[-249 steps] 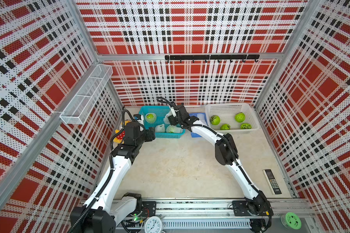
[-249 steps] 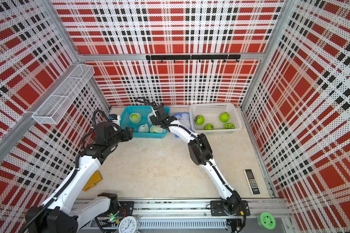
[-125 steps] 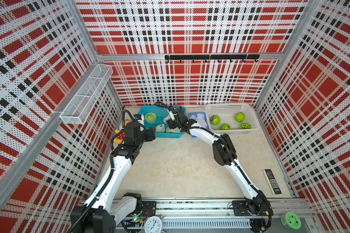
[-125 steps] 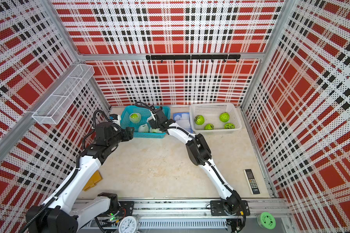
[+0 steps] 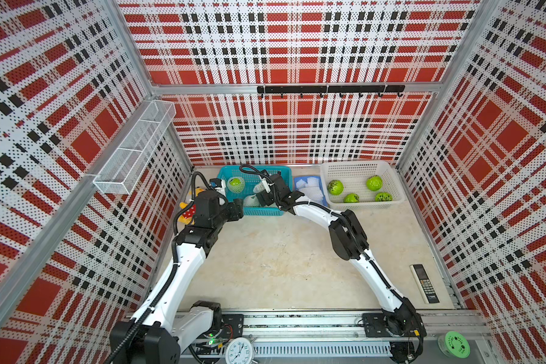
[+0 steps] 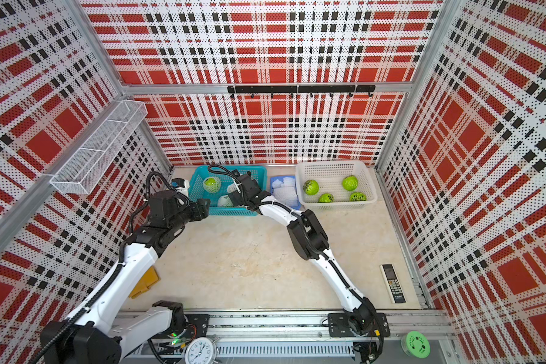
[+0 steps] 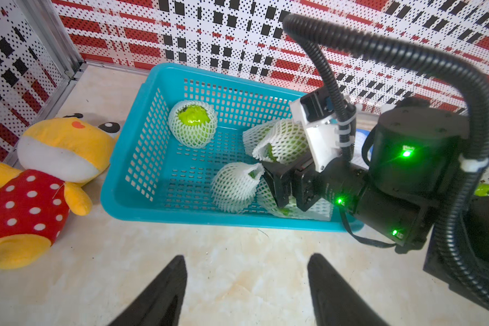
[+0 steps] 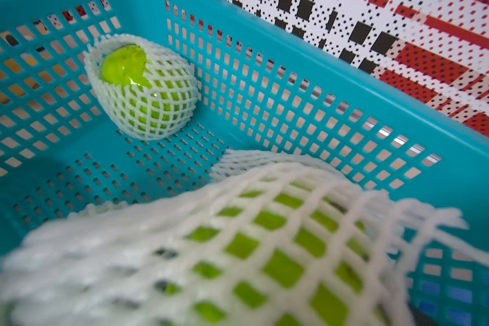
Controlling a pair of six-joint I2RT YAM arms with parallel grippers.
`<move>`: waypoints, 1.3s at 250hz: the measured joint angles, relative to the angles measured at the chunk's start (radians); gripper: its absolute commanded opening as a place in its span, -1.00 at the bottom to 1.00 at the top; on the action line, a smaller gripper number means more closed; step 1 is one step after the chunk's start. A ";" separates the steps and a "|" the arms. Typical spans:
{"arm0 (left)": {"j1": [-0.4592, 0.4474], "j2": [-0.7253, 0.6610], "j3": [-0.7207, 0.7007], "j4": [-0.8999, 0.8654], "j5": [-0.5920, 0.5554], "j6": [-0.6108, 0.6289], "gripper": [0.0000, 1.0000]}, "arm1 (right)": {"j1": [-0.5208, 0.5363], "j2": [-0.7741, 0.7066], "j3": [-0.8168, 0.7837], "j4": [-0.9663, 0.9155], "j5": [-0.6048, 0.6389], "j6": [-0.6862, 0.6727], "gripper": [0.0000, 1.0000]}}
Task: Sleeve custard apples in foam nets
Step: Place the custard apple in the basket.
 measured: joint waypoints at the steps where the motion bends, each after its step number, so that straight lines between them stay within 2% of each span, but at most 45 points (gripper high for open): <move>1: 0.000 0.000 0.000 0.000 0.000 0.000 0.41 | 0.000 0.000 0.000 0.000 0.000 0.000 1.00; 213: 0.000 -0.052 0.002 -0.018 -0.001 0.001 0.41 | 0.020 -0.231 -0.046 0.010 -0.031 -0.109 1.00; 258: 0.000 -0.081 0.002 -0.021 0.000 0.000 0.42 | 0.024 -0.300 -0.126 0.026 -0.040 -0.110 0.99; 276: 0.000 -0.088 0.006 -0.023 0.004 0.000 0.55 | 0.024 -0.331 -0.158 0.024 -0.042 -0.111 1.00; 302: 0.000 -0.096 0.010 -0.023 0.033 0.006 1.00 | 0.024 -0.388 -0.196 0.019 -0.034 -0.111 0.99; 325: -0.011 -0.109 0.013 -0.021 0.064 0.020 0.99 | 0.024 -0.479 -0.254 0.006 -0.003 -0.111 1.00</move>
